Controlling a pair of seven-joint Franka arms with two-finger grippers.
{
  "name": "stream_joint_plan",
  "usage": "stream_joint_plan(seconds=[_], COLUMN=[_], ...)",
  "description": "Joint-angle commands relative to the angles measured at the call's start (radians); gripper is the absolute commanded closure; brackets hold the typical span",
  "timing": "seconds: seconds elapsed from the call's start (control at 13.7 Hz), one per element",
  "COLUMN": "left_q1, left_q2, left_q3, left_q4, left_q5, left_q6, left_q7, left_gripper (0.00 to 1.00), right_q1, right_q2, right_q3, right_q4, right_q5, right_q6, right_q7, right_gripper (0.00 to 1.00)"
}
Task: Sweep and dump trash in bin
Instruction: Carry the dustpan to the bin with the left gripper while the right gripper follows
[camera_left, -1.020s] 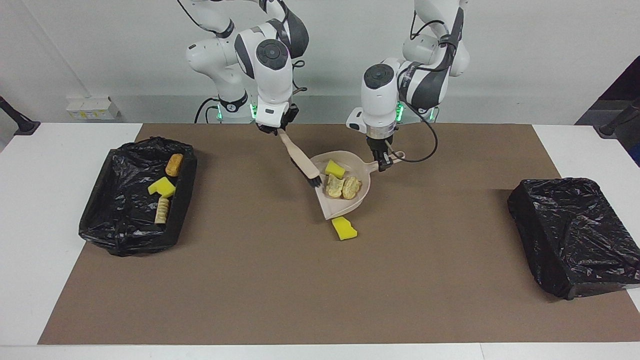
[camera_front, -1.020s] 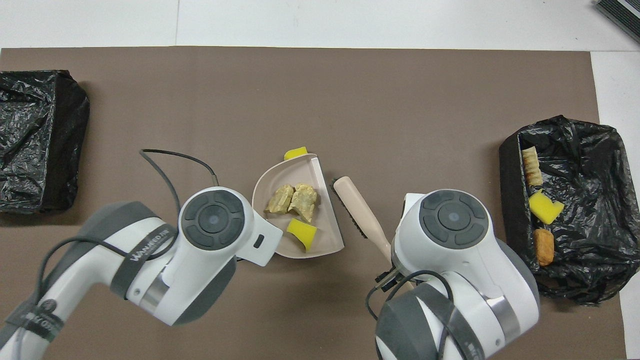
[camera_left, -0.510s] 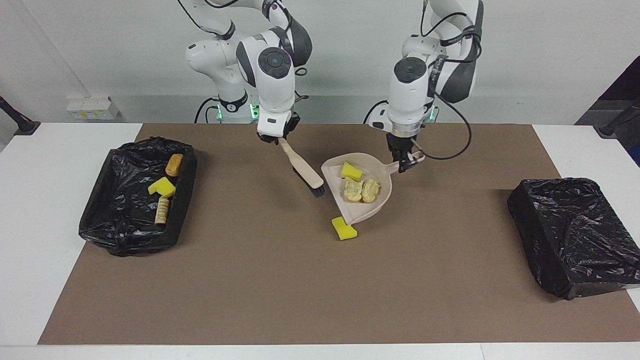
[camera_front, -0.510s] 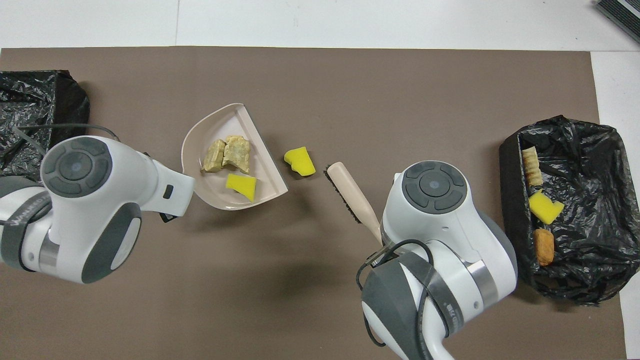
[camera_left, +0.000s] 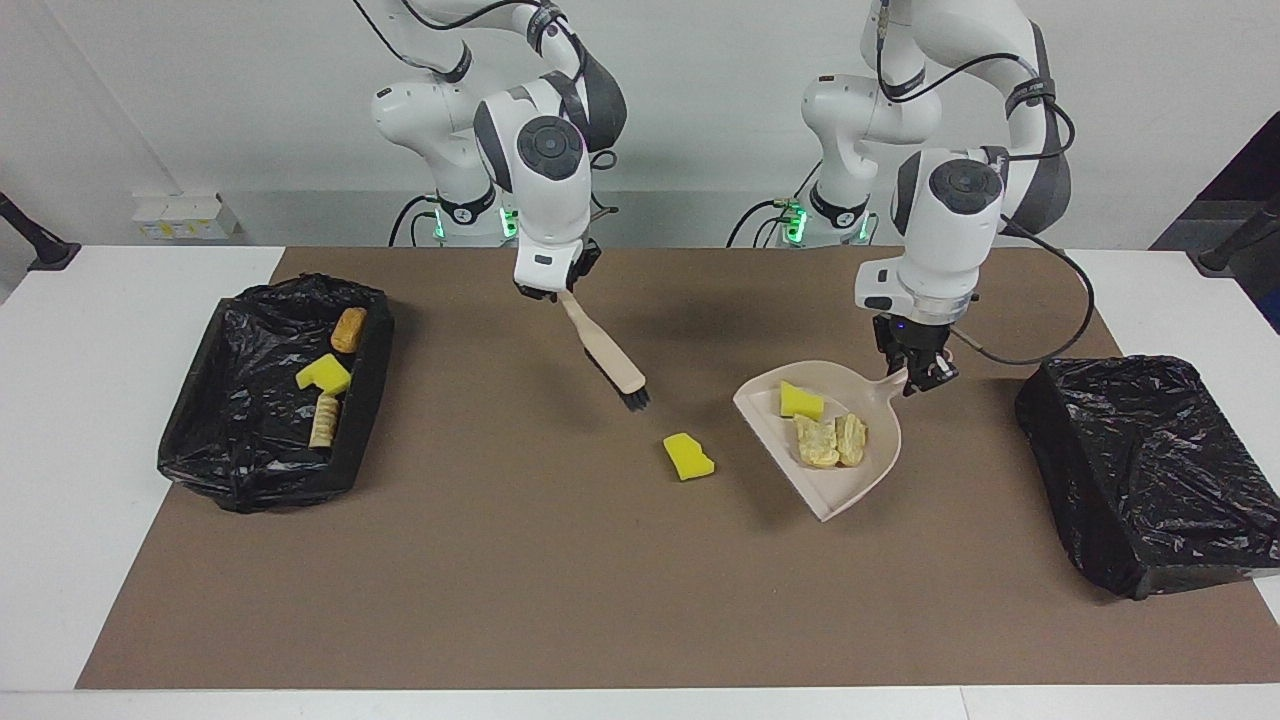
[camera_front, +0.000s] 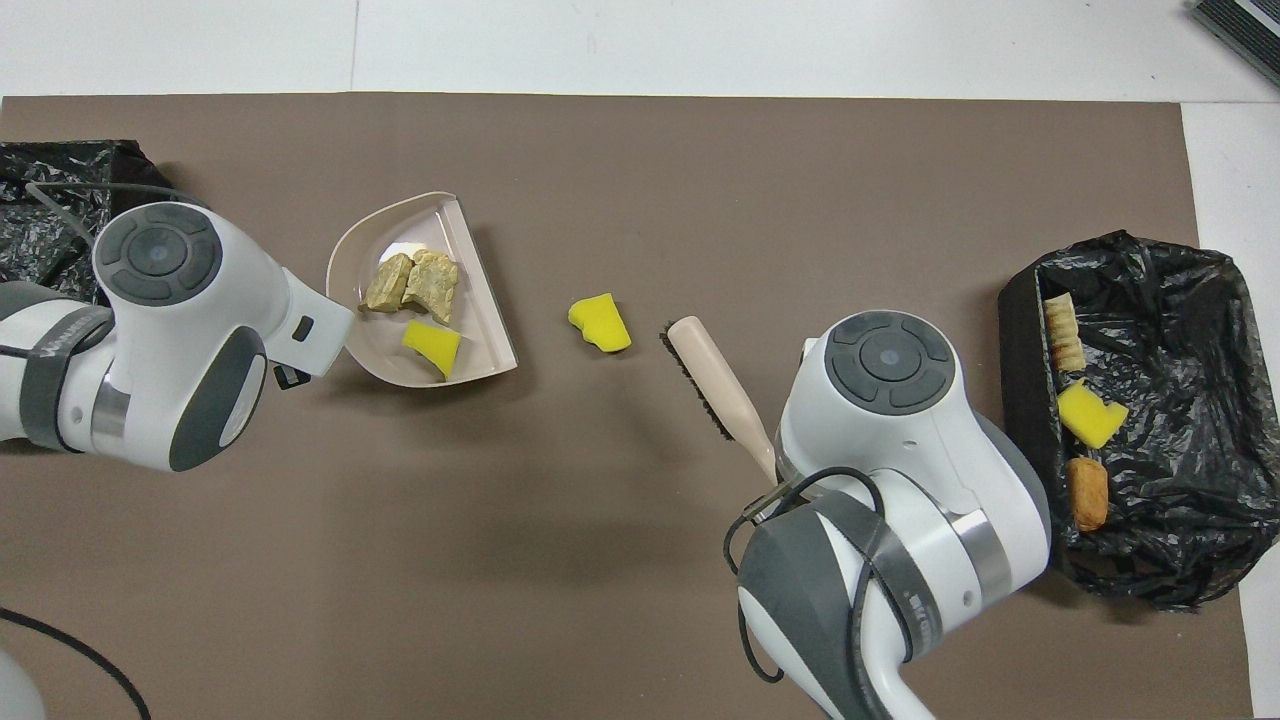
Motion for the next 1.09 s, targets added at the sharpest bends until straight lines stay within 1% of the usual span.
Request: stream_joint_plan(seconds=[0.0, 0.15, 0.22, 0.36, 0.51, 0.66, 0.73, 0.87, 1.02], left_q1=[-0.008, -0.021, -0.044, -0.055, -0.086, -0.097, -0.104, -0.107, -0.117], left_q2=[0.072, 0.085, 0.086, 0.086, 0.085, 0.085, 0.08, 0.069, 0.069], left_q3=[-0.011, -0.02, -0.02, -0.02, -0.02, -0.019, -0.02, -0.02, -0.02], left_q4=[0.073, 0.081, 0.076, 0.073, 0.066, 0.058, 0.05, 0.026, 0.026], left_q5=[0.043, 0.043, 0.042, 0.042, 0.042, 0.042, 0.042, 0.042, 0.04], left_q6=[-0.007, -0.016, -0.017, -0.02, -0.029, -0.03, -0.028, -0.026, -0.03], left_q7=[0.019, 0.039, 0.039, 0.039, 0.037, 0.036, 0.037, 0.037, 0.037], left_gripper=[1.0, 1.0, 1.0, 1.0, 1.0, 1.0, 1.0, 1.0, 1.0], right_q1=[-0.008, -0.008, -0.006, 0.009, 0.005, -0.024, -0.015, 0.002, 0.04], right_q2=[0.028, 0.044, 0.044, 0.052, 0.083, 0.133, 0.161, 0.24, 0.296], right_q3=[0.008, 0.008, 0.009, 0.009, 0.008, 0.008, 0.008, 0.012, 0.016], right_q4=[-0.008, -0.008, -0.011, -0.026, -0.014, 0.037, 0.061, 0.144, 0.176], right_q5=[0.003, 0.005, 0.008, 0.079, 0.092, 0.124, 0.141, 0.141, 0.143], right_q6=[0.039, 0.058, 0.059, 0.069, 0.092, 0.115, 0.133, 0.136, 0.167], right_q7=[-0.021, 0.001, 0.031, 0.083, 0.128, 0.172, 0.22, 0.332, 0.363], right_gripper=[1.0, 1.0, 1.0, 1.0, 1.0, 1.0, 1.0, 1.0, 1.0])
